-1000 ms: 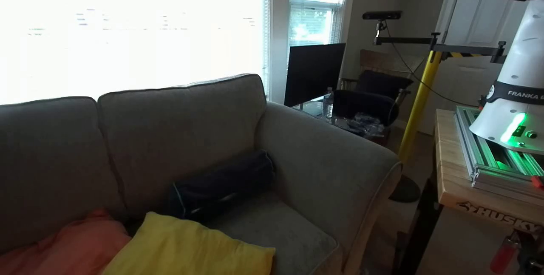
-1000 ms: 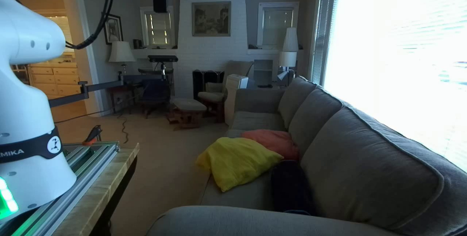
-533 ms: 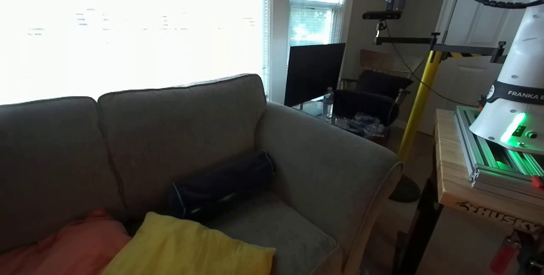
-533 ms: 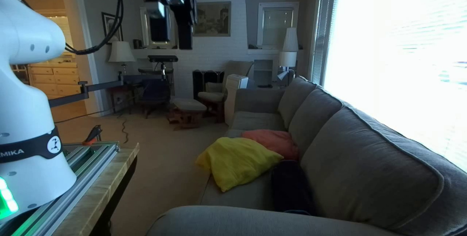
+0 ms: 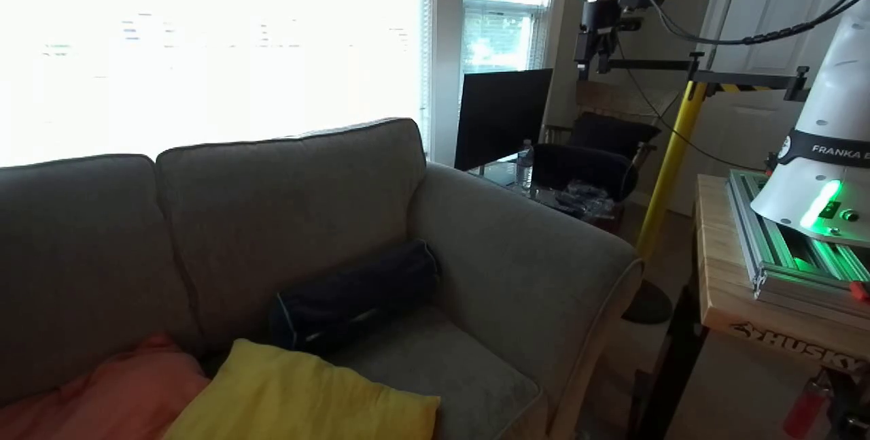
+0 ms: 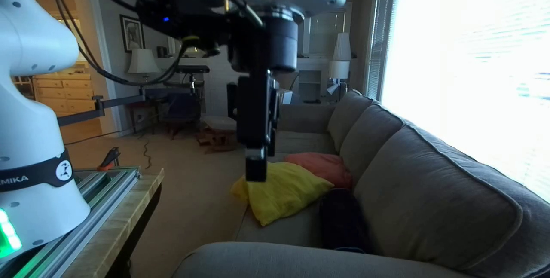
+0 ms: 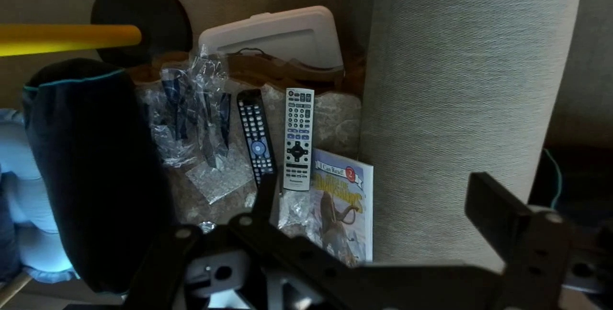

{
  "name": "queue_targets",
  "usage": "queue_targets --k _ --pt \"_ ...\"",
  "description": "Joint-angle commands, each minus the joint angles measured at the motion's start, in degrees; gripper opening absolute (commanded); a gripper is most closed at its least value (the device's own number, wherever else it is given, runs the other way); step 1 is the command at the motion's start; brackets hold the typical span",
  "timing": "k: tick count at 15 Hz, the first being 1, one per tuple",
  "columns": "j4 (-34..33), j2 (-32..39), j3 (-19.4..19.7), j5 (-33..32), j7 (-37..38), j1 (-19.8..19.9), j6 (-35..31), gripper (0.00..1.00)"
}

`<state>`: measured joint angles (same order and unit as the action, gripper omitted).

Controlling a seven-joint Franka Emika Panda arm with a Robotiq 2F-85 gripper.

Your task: Pick up the grey remote control from the table and put it on the right armrest of the sofa.

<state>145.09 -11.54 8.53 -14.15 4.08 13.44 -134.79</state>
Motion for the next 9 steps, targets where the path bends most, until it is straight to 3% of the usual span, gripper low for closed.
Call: queue_targets --k 1,8,9 --pt "-7.4 14.4 0.6 -3.5 3.9 0.7 -3.4 1.0" --pt "-23.3 34.6 4.8 -2.4 5.0 -1.5 -0.4 1.0" --pt "-17.9 29.8 4.9 -1.5 3.1 -1.1 -3.2 1.0"
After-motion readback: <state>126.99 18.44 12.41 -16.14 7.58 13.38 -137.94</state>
